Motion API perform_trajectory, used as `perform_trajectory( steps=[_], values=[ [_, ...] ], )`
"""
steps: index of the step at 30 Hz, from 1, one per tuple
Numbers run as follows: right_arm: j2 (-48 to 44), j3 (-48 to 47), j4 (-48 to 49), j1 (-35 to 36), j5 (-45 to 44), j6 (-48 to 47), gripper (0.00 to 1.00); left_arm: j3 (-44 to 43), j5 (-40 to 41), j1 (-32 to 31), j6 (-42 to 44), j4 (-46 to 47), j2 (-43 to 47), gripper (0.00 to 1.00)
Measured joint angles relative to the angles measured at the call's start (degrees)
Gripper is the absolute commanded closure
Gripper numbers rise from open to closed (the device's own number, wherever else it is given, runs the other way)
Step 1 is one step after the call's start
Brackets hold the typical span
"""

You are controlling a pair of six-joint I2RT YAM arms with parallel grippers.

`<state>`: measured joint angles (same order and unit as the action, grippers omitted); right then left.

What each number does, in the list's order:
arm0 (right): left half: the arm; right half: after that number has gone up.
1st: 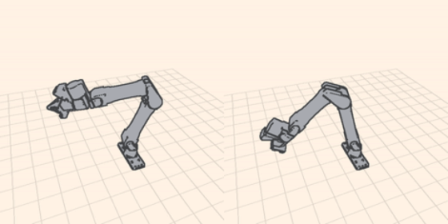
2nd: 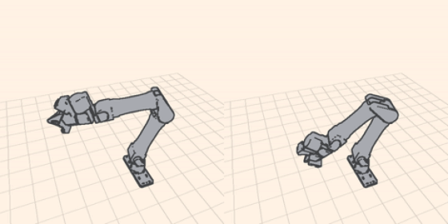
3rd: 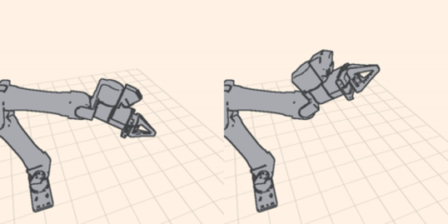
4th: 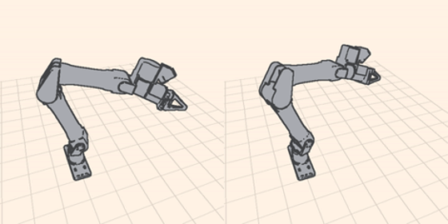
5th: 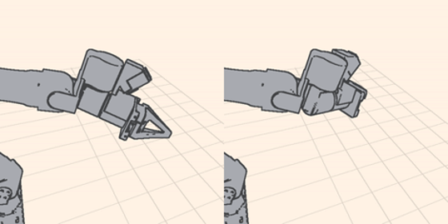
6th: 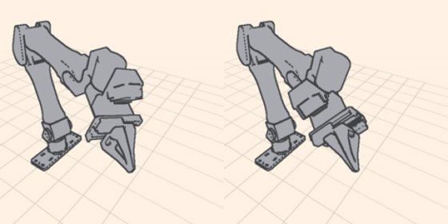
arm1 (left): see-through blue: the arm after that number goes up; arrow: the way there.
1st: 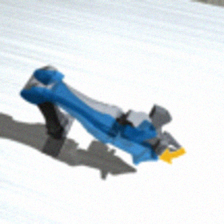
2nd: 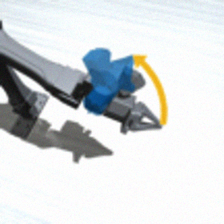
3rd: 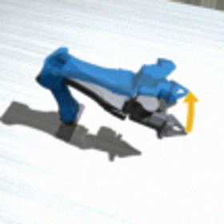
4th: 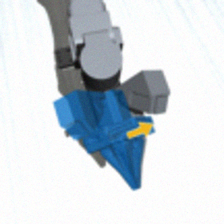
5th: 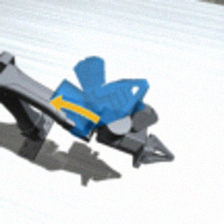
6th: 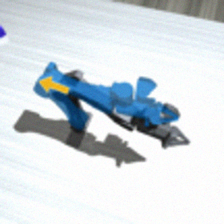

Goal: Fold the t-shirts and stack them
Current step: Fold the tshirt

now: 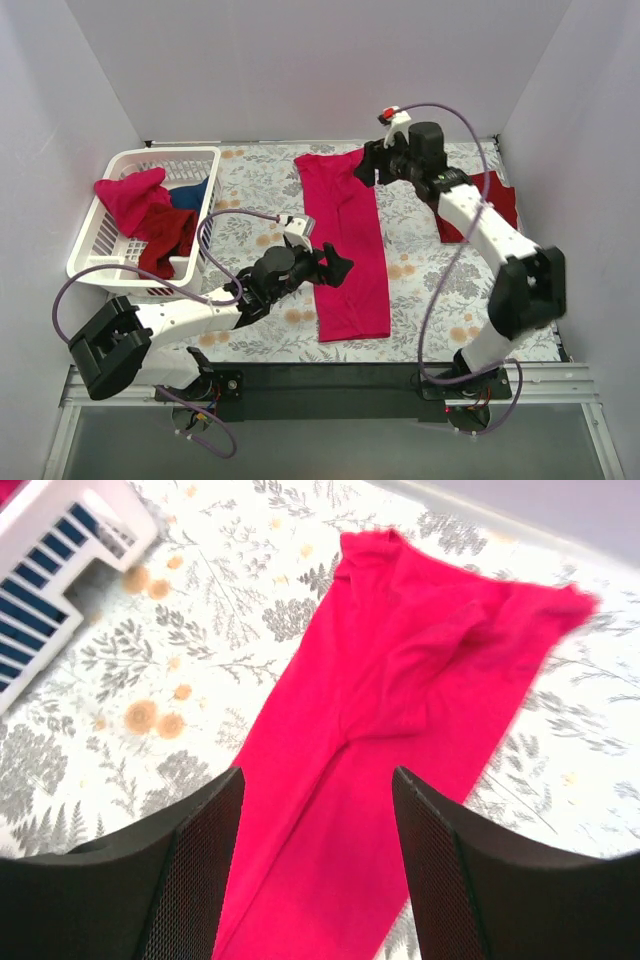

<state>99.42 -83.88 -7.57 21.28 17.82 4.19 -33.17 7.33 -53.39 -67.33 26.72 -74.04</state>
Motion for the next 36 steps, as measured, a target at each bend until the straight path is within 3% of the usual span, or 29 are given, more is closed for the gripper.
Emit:
perform_trajectory(
  steps=[5, 13, 17, 22, 36],
  values=[
    [-21.2, 18.7, 4.7, 4.7, -7.6, 2.2, 0.44, 0.9, 2.4, 0.0, -2.1, -9.2, 1.9, 0.21],
    [-33.4, 42.6, -6.3, 8.9, -15.1, 9.4, 0.45, 3.3, 2.1, 0.0, -7.3, -26.7, 6.5, 0.21],
    [-41.3, 46.6, -13.7, 10.8, -16.7, 12.9, 0.45, 0.7, -0.1, 0.0, -8.7, -31.7, 5.6, 0.23],
    [-47.5, 50.9, -16.4, 13.0, -15.1, 16.9, 0.46, 0.6, -5.2, -0.1, -10.4, -36.0, 3.3, 0.27],
    [-47.7, 58.9, -19.0, 19.1, -13.0, 23.0, 0.46, 3.5, -9.5, -5.9, -18.5, -37.8, 3.2, 0.35]
  ],
)
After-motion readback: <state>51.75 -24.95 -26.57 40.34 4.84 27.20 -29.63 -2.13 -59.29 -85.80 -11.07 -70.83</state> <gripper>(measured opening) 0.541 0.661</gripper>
